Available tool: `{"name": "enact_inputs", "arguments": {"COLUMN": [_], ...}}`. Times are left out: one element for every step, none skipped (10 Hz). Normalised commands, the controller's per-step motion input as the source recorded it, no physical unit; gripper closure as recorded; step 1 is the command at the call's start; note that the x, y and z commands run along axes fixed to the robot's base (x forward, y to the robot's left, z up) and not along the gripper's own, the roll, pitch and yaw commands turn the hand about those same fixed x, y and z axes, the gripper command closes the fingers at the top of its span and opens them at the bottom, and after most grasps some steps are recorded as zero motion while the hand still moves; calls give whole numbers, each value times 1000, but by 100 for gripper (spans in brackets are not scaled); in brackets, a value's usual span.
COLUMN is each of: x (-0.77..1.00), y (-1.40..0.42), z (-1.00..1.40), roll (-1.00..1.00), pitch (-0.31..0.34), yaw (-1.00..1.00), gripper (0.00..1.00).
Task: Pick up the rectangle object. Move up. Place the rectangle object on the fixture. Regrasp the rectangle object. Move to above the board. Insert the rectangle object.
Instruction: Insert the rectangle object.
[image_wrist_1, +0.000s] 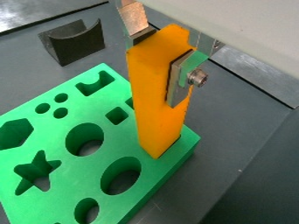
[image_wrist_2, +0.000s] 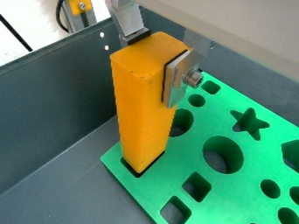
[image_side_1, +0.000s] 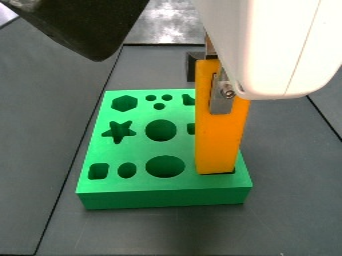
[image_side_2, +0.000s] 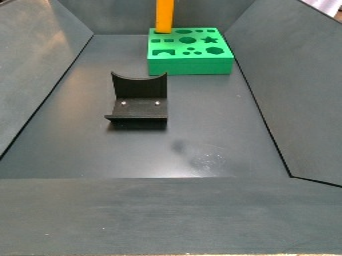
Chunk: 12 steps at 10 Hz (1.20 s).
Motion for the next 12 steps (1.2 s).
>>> {"name": "enact_inputs", "arguments": {"x": [69, 146, 203, 183, 151, 171, 169, 146, 46, 0, -6, 0], "y": [0, -29, -60, -77, -94, -117, -109, -77, 0, 0, 11, 0], "z": [0, -9, -3, 0, 0, 0, 0, 0, 0, 0, -23, 0], "roll": [49, 63, 99, 113, 104, 110, 117, 103, 50, 94, 114, 67], "pitch": [3, 7, 10, 10, 7, 10, 7, 13, 4, 0, 0, 0], "yaw": [26, 0, 0, 0, 0, 0, 0, 0, 0, 0, 0, 0], "gripper": [100, 100, 100, 100, 100, 100, 100, 100, 100, 100, 100, 100]}}
